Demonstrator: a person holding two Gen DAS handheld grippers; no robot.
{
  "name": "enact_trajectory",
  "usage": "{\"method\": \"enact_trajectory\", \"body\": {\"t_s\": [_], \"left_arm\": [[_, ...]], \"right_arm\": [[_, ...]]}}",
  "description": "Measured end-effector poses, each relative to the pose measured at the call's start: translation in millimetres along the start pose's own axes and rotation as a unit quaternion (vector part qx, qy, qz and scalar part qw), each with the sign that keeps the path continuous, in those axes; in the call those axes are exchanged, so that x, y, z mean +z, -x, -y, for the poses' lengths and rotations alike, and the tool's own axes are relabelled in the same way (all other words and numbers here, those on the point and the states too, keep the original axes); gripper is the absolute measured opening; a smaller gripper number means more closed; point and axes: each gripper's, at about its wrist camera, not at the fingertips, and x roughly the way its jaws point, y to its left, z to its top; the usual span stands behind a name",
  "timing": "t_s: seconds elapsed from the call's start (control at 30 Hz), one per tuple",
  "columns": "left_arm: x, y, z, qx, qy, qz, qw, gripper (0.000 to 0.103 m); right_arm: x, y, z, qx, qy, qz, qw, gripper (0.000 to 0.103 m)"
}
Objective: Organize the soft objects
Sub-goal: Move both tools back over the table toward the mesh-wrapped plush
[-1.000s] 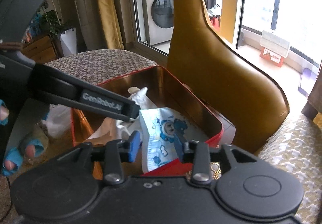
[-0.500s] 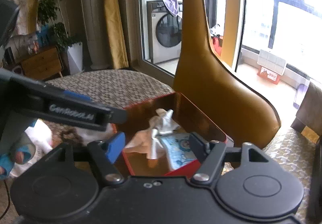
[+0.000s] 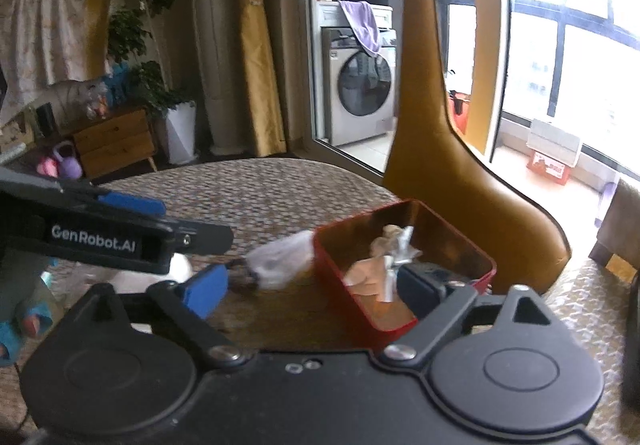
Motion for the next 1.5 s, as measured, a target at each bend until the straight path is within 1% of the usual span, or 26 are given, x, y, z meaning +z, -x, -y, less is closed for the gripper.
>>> {"method": "enact_trajectory", "body": {"t_s": [0.07,0.2,0.27,0.47,0.63,0.77,0.9,1.03,1.1,1.13,1.2,1.33,1.4,1.5], "left_arm": [[-9,18,-7,-0.003,0.002,0.009,0.9999,0.095],[-25,53,-23,0.004,0.006,0.034,0.9994,0.098],[-34,70,-35,0.005,0.012,0.042,0.9991,0.102],[-59,117,-75,0.010,0.042,0.070,0.9966,0.103],[-79,138,-106,0.035,0.055,0.095,0.9933,0.103],[-93,145,-125,0.045,0.069,0.104,0.9911,0.103],[-107,144,-131,0.067,0.063,0.106,0.9901,0.103],[-119,138,-134,0.064,0.050,0.116,0.9899,0.103],[-123,128,-133,0.072,0.038,0.113,0.9902,0.103],[-125,122,-132,0.072,0.033,0.108,0.9911,0.103],[-129,105,-132,0.074,0.027,0.092,0.9927,0.103],[-137,71,-136,0.056,0.048,0.056,0.9957,0.103],[-139,55,-137,0.059,0.048,0.042,0.9962,0.103],[-144,37,-139,0.063,0.042,0.029,0.9967,0.103]], "right_arm": [[-1,9,-13,0.007,-0.001,0.007,1.000,0.096],[-3,23,-37,0.025,0.002,0.013,1.000,0.101],[-5,32,-50,0.033,0.005,0.018,0.999,0.102],[-9,47,-76,0.051,0.021,0.030,0.998,0.103],[-10,51,-87,0.054,0.030,0.031,0.998,0.103],[-11,48,-85,0.055,0.032,0.032,0.997,0.103],[-16,30,-80,0.059,0.025,0.023,0.998,0.103],[-25,2,-78,0.069,0.032,0.004,0.997,0.103],[-31,-16,-78,0.072,0.047,-0.010,0.996,0.102],[-34,-26,-78,0.074,0.053,-0.018,0.996,0.099],[-39,-42,-78,0.080,0.060,-0.033,0.994,0.098],[-48,-72,-81,0.092,0.080,-0.055,0.991,0.096],[-52,-86,-83,0.097,0.092,-0.065,0.989,0.091],[-58,-103,-87,0.103,0.109,-0.076,0.986,0.088]]}}
